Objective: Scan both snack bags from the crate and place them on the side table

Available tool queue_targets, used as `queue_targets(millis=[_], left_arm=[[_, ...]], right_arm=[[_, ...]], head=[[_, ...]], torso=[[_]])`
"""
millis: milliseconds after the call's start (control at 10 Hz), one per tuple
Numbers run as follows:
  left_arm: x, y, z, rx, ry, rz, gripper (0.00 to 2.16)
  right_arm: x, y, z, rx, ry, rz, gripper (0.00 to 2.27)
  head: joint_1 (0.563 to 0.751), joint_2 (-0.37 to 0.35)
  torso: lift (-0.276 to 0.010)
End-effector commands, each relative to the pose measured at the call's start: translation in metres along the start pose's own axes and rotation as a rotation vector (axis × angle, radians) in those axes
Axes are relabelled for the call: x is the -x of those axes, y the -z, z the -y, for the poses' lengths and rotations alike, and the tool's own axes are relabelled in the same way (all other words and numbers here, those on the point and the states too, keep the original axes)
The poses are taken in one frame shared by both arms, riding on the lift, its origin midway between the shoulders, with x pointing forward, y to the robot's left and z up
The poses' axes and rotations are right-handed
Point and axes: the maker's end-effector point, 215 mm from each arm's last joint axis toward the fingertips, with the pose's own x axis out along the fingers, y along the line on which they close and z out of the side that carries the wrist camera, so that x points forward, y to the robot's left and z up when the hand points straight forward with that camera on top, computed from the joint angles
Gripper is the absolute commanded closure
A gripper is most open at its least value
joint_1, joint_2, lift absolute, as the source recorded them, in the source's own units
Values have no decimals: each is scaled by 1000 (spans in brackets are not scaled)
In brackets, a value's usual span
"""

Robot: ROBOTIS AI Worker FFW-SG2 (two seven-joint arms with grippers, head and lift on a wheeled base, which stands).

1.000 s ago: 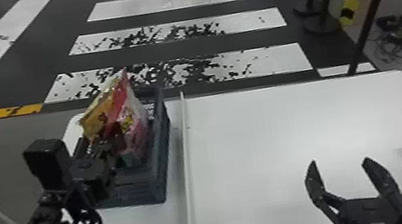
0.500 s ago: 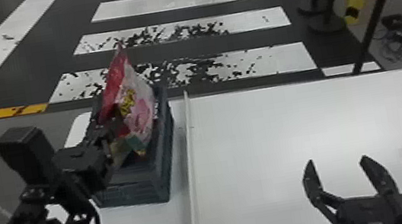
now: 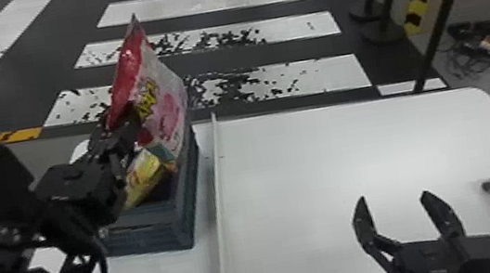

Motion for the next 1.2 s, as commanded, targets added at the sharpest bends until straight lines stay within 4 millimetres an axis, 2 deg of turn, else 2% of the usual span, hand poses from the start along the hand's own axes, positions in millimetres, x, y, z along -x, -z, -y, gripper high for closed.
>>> queue_targets(millis=[0,200,400,700,900,1100], left_arm=[[0,0,19,22,44,1,2142],[-9,1,50,28,107,5,2142],[-17,13,76,18,153,-16,2142],[-25,53,131,-12,250,-82,2142],[-31,85,184,-78,330,-121,2142],[-30,115,233,-107,411,-160,2142]], right_arm=[[-1,-1,0,-1,2,3,83],[-2,-2,17,8,31,4,83],[-4,-6,34,15,61,11,83],[-7,-13,57,18,105,24,83],[-11,-22,81,16,149,40,83],[-12,-29,104,16,193,50,83]], head=[[695,12],[695,-23],[695,-90],[695,-175],[695,-236],[695,-341]], torso=[[-95],[-95],[-95],[-95],[-95],[-95]])
